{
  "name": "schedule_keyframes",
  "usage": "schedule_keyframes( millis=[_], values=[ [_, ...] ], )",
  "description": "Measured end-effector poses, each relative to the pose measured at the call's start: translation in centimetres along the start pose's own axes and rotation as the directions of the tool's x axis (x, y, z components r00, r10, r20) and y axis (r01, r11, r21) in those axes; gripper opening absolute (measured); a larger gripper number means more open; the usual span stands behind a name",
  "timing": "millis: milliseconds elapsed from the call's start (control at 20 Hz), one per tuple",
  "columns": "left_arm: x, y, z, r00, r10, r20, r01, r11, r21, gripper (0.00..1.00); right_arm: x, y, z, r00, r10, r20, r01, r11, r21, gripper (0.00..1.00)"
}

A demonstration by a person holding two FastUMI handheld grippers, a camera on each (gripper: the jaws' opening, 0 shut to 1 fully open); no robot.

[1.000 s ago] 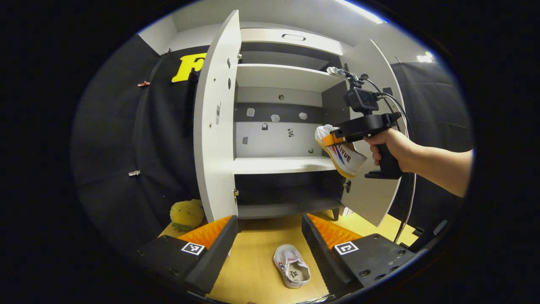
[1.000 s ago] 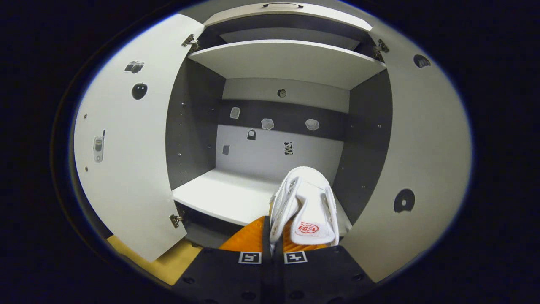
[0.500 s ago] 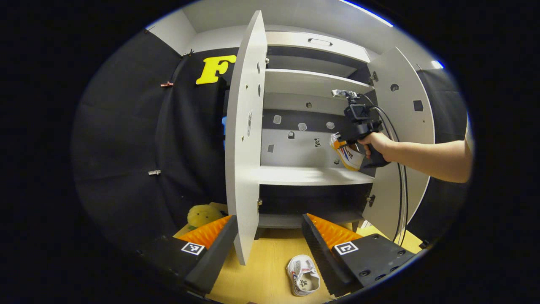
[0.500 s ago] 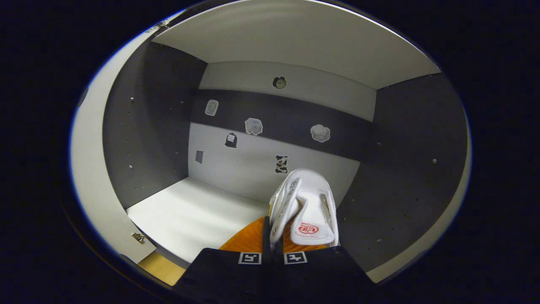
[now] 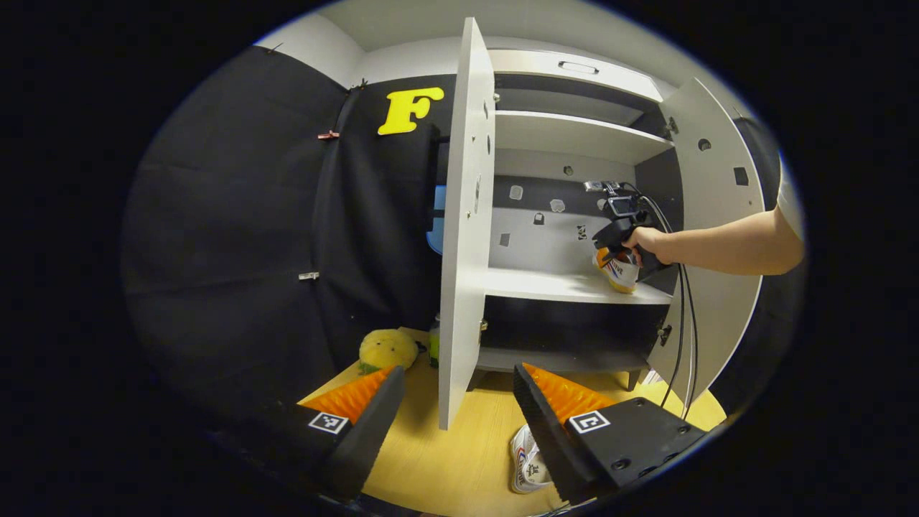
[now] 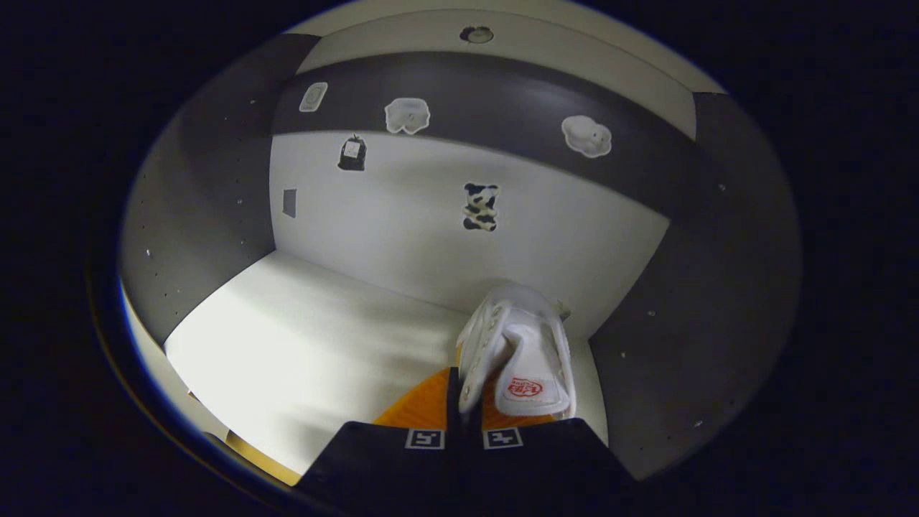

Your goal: Grab one shoe with the right hand and put it into the shoe cabinet, grab the other shoe with the left hand and put it into the shoe cabinet; then close the right door with the right hand and the left door with the left hand.

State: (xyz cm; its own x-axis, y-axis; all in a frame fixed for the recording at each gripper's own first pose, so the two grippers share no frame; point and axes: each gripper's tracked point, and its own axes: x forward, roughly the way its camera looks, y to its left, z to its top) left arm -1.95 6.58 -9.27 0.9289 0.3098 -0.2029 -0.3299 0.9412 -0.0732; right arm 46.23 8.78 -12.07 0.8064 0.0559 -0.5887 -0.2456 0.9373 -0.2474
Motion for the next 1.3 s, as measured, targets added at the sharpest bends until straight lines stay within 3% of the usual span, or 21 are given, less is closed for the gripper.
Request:
schedule_keyframes(
  millis=[200,400,450,600,650,700,750,1000,1300],
  values=[
    [-0.7,0.2,0.9,0.999,0.032,0.021,-0.032,0.999,0.028,0.95,-0.1,0.2,-0.9,0.999,0.019,-0.050,-0.016,0.998,0.067,0.06],
    [-1.1,0.0,0.9,0.999,0.023,0.030,-0.025,0.999,0.037,0.95,-0.8,0.4,-0.8,0.999,0.020,-0.042,-0.013,0.989,0.144,0.20],
    [-1.2,-0.3,0.5,1.000,0.007,0.030,-0.008,0.999,0.037,0.95,-1.6,0.7,-0.7,0.999,0.029,-0.038,-0.023,0.987,0.158,0.27],
    [-1.0,-0.8,-0.4,0.999,-0.028,0.016,0.028,0.999,0.032,0.95,-4.0,1.6,0.1,0.998,0.062,0.011,-0.063,0.978,0.200,0.61],
    [-1.1,-0.9,-0.5,0.999,-0.040,0.013,0.040,0.999,0.030,0.95,-5.0,1.9,0.1,0.997,0.070,0.028,-0.074,0.974,0.213,0.77],
    [-1.1,-1.0,-0.4,0.999,-0.051,0.015,0.051,0.998,0.032,0.95,-5.8,2.5,0.1,0.996,0.080,0.047,-0.088,0.971,0.222,0.83],
    [-1.1,-1.1,-0.3,0.998,-0.066,0.020,0.065,0.997,0.040,0.95,-6.8,3.0,0.1,0.994,0.091,0.068,-0.104,0.970,0.220,0.96],
    [-1.2,-1.9,-0.8,0.989,-0.144,0.020,0.143,0.988,0.052,0.95,-13.4,4.1,0.3,0.976,0.092,0.196,-0.132,0.969,0.206,0.98],
    [-1.3,-2.2,-4.8,0.972,-0.229,-0.048,0.231,0.972,0.051,0.95,-23.9,4.1,-1.3,0.916,0.040,0.399,-0.123,0.975,0.186,0.98]
  ],
)
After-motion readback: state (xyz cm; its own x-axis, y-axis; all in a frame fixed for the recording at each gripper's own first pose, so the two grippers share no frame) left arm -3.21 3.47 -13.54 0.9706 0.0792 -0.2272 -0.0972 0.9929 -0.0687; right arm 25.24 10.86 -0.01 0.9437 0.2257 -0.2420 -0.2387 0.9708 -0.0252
